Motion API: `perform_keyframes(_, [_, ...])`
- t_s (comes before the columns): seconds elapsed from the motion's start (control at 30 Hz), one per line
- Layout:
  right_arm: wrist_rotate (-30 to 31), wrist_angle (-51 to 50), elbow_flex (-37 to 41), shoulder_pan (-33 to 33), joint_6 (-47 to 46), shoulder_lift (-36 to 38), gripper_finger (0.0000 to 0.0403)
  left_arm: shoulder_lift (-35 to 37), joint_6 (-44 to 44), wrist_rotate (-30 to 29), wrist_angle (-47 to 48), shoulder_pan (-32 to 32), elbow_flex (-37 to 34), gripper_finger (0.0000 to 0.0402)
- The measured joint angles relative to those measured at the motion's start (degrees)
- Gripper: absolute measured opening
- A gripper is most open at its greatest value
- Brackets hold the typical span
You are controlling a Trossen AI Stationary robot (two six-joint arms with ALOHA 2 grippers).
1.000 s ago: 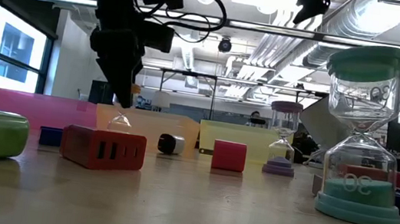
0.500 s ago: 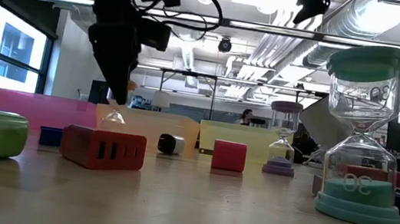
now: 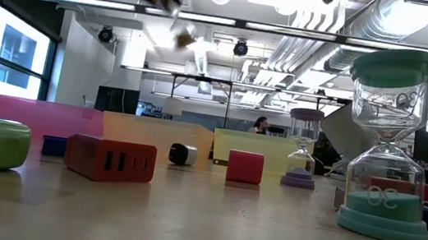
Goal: Pick & Place Office items
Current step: Put the orange hourglass into the yellow bin
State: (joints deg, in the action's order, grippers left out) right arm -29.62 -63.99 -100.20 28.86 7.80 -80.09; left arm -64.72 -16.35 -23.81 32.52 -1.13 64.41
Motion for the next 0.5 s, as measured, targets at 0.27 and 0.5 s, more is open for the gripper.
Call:
perform_keyframes(0.27, [-9.3,16.0,0.0,-0.4,-15.3,-1.4,0.0341,4.3,15.1,-1.9,-28.9,0.2,0.1,0.0185])
perform_keyframes(0.5, [-9.7,24.4,0.0,-2.5,-25.5,-4.4,0.0341,2.3,35.2,-0.2,-40.5,1.1,0.1,0.0185])
